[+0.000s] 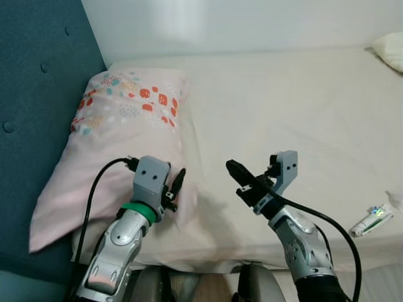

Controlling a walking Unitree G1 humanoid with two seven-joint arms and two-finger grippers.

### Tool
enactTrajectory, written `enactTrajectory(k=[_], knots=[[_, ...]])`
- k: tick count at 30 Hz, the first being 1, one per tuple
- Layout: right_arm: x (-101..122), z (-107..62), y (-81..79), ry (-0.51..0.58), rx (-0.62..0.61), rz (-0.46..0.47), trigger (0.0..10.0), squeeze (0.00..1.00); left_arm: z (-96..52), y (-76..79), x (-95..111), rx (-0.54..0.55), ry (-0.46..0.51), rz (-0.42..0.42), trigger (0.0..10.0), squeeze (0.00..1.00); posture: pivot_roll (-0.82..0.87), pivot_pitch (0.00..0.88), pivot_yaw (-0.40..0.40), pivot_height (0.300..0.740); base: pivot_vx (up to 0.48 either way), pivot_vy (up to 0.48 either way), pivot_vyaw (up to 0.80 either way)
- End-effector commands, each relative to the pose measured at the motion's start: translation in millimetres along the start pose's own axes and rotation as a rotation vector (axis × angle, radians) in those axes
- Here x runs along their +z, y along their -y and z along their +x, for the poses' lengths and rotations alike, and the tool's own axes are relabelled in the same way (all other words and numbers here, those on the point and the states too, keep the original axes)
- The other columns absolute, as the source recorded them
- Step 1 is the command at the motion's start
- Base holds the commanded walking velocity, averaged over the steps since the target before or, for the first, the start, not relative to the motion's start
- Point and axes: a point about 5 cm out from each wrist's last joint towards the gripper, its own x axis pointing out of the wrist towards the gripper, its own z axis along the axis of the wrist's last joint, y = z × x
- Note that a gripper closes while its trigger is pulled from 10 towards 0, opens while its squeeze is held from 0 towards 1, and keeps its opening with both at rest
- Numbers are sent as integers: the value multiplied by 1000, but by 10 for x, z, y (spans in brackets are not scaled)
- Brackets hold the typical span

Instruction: Clean up the room

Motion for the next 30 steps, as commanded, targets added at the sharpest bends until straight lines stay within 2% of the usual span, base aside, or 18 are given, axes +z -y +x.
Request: enactTrajectory(k=[1, 2, 3, 4, 5, 6, 7, 9, 10, 11, 13, 17, 18, 21, 22, 25, 26, 30], knots=[[-42, -18, 0, -8, -6, 12, 10000, 0, -107, 19, -260, -34, -107, 80, 10000, 0, -33, 167, 95, 625, 0, 0, 0], [-42, -18, 0, -8, -6, 12, 10000, 0, -107, 19, -260, -34, -107, 80, 10000, 0, -33, 167, 95, 625, 0, 0, 0], [-43, -16, 2, -8, -7, 12, 10000, 0, -174, 12, -386, -57, -143, 164, 10000, 0, -37, 163, 94, 625, 0, 0, 0], [-43, -16, 2, -8, -7, 12, 10000, 0, -174, 12, -386, -57, -143, 164, 10000, 0, -37, 163, 94, 625, 0, 0, 0], [-54, -35, 23, -19, -15, -6, 10000, 0, -348, -53, -626, -63, -249, 235, 10000, 0, -40, 160, 93, 625, 0, 0, 0], [-54, -35, 23, -19, -15, -6, 10000, 0, -348, -53, -626, -63, -249, 235, 10000, 0, -40, 160, 93, 625, 0, 0, 0], [-59, -62, 41, -26, -30, -26, 10000, 0, -435, -139, -654, -35, -275, 255, 10000, 0, -43, 157, 91, 625, 0, 0, 0], [-61, -95, 55, -23, -51, -41, 10000, 0, -435, -217, -553, 24, -250, 190, 10000, 0, -43, 149, 84, 625, 0, 0, 0], [-61, -95, 55, -23, -51, -41, 10000, 0, -435, -217, -553, 24, -250, 190, 10000, 0, -43, 149, 84, 625, 0, 0, 0], [-18, -117, 39, 2, -90, -85, 10000, 0, -357, -293, -303, 85, -169, 85, 10000, 0, -38, 132, 73, 625, 0, 0, 0], [-1, -120, 32, 11, -101, -96, 10000, 0, -336, -309, -231, 97, -144, 61, 10000, 0, -38, 132, 73, 625, 0, 0, 0], [154, -134, -37, 105, -163, -160, 10000, 0, -106, -331, 362, 167, 81, -118, 10000, 0, -60, 82, 53, 625, 0, 0, 0], [167, -145, -22, 124, -194, -164, 10000, 0, -75, -321, 407, 173, 98, -137, 10000, 0, -62, 79, 51, 625, 0, 0, 0], [156, -174, 15, 128, -251, -198, 10000, 0, -32, -292, 437, 183, 115, -180, 10000, 0, -67, 69, 47, 635, 0, 0, 0], [106, -214, 66, 105, -296, -239, 10000, 0, -18, -279, 374, 200, 91, -204, 10000, 0, -71, 62, 46, 644, 0, 0, 0], [73, -260, 106, 90, -326, -249, 10000, 0, -27, -276, 299, 223, 57, -231, 10000, 0, -78, 60, 45, 659, 0, 0, 0], [47, -330, 153, 75, -351, -244, 10000, 0, -49, -271, 182, 252, -5, -253, 10000, 0, -82, 58, 47, 673, 0, 0, 0], [31, -378, 175, 66, -365, -246, 10000, 0, -64, -265, 108, 259, -45, -232, 10000, 0, -84, 57, 47, 687, 0, 0, 0]])
